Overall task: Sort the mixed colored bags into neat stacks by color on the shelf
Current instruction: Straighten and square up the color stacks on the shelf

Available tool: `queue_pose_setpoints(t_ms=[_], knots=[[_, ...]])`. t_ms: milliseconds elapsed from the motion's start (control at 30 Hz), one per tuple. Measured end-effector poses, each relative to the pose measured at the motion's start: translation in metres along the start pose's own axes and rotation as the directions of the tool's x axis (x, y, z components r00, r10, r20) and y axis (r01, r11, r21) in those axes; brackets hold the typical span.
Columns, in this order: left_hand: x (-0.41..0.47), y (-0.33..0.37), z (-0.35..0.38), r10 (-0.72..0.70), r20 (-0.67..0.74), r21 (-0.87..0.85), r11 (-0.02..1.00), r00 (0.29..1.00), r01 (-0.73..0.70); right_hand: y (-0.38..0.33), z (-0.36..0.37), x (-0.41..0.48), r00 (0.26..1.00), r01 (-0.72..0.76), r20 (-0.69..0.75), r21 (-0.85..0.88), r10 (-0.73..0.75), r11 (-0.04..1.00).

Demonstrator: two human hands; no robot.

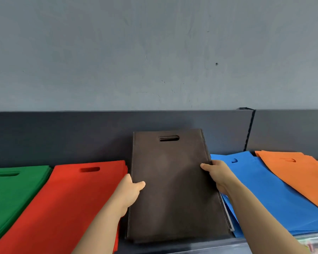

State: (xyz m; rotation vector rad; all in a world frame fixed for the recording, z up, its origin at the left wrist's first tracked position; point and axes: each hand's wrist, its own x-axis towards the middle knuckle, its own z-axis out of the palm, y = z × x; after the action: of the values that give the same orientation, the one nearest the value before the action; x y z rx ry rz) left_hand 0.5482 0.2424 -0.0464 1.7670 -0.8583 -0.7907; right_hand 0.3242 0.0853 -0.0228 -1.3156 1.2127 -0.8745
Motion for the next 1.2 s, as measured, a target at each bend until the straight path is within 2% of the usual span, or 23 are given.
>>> queue_pose_setpoints(t_ms=[267,467,600,700,833,933,1100,1200], knots=[[0.013,-0.016,0.011,-0.196,-0.092,0.121,0.971,0.976,0.207,0.036,0.017,0.023,0.992,-0.122,-0.002,-0.199,0.124,0.972],[0.019,0.006,0.000,-0.252,-0.083,0.102,0.960,0.964,0.260,0.029,0.009,0.029,0.987,-0.146,0.029,-0.236,0.157,0.961],[0.009,-0.002,0.010,-0.271,-0.100,0.235,0.929,0.958,0.287,0.039,0.014,0.022,0.989,-0.132,0.013,-0.359,0.146,0.924],[0.002,-0.008,0.018,-0.233,-0.129,0.282,0.923,0.964,0.260,0.042,0.016,0.014,0.996,-0.083,0.003,-0.448,0.095,0.890],[-0.008,-0.010,0.020,-0.108,-0.185,0.384,0.907,0.977,0.173,0.037,0.009,-0.004,0.998,0.028,0.060,-0.534,0.005,0.845],[-0.020,-0.017,0.017,-0.033,-0.190,0.466,0.877,0.981,0.119,0.038,-0.005,-0.028,0.995,0.062,0.098,-0.539,-0.010,0.840],[-0.029,-0.030,0.010,-0.019,-0.132,0.365,0.929,0.991,0.067,0.048,-0.024,-0.065,0.991,0.059,0.132,-0.517,0.011,0.854],[-0.031,-0.032,0.012,-0.006,-0.120,0.363,0.930,0.993,0.050,0.048,-0.020,-0.077,0.986,0.072,0.164,-0.473,0.007,0.878]])
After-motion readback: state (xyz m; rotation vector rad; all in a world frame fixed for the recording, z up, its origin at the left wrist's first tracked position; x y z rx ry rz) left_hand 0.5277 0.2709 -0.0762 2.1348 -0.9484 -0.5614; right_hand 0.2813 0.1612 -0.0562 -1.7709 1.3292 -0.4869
